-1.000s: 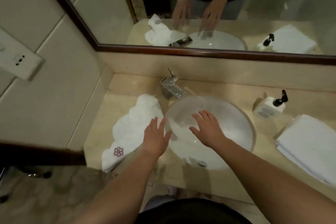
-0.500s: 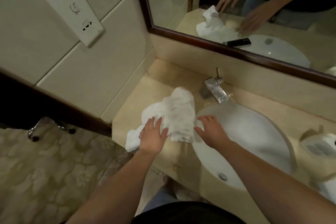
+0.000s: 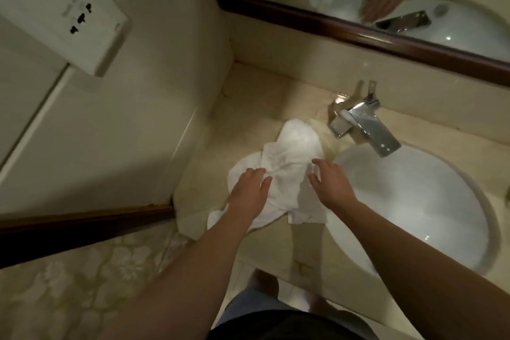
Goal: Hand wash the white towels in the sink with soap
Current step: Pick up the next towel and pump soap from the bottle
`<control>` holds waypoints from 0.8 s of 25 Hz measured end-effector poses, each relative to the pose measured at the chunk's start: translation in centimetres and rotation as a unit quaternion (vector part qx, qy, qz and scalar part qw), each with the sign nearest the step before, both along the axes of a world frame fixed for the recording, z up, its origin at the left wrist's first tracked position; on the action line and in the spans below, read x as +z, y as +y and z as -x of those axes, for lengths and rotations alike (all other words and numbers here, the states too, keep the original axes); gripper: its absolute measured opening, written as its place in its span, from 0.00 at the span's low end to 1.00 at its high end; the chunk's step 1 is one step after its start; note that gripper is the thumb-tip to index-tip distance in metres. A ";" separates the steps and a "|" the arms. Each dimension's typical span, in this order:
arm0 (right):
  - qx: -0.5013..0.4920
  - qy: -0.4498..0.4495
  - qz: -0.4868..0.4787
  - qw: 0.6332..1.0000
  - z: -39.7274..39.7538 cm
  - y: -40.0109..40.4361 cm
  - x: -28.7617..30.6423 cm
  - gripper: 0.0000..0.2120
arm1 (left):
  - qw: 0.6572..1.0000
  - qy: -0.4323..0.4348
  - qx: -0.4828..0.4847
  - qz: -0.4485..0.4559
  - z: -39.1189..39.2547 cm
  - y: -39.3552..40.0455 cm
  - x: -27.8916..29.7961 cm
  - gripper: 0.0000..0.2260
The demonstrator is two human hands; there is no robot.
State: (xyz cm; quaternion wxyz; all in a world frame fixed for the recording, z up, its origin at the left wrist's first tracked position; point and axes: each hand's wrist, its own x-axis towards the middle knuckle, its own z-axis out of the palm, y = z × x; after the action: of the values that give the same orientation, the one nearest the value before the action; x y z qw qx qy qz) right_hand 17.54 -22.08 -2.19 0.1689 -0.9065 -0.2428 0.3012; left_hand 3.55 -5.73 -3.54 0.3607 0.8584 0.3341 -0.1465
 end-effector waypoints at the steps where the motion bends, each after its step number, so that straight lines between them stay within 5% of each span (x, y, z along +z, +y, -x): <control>1: -0.011 0.002 0.002 1.000 -0.1 0.5 -0.4 0.20 | 1.000 -0.003 0.002 0.003 -0.3 0.3 -0.4 0.20; 6: -0.061 0.007 -0.002 0.998 -0.8 1.8 -2.5 0.16 | 0.999 0.019 -0.013 -0.029 -1.8 1.0 -1.7 0.26; 11: -0.116 0.017 -0.031 0.993 -1.0 2.1 -2.7 0.08 | 0.996 0.002 -0.016 -0.085 -3.5 1.3 -2.0 0.13; 20: -0.240 0.088 -0.221 0.941 1.8 0.1 1.3 0.07 | 0.983 -0.057 0.127 0.115 -3.2 1.2 1.9 0.09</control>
State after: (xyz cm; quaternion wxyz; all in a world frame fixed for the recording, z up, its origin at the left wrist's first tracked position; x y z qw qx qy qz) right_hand 15.76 -22.00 -0.85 0.4525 -0.8479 -0.0630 0.2691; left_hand 6.77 -4.51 -1.68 0.4915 0.7684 0.4003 -0.0875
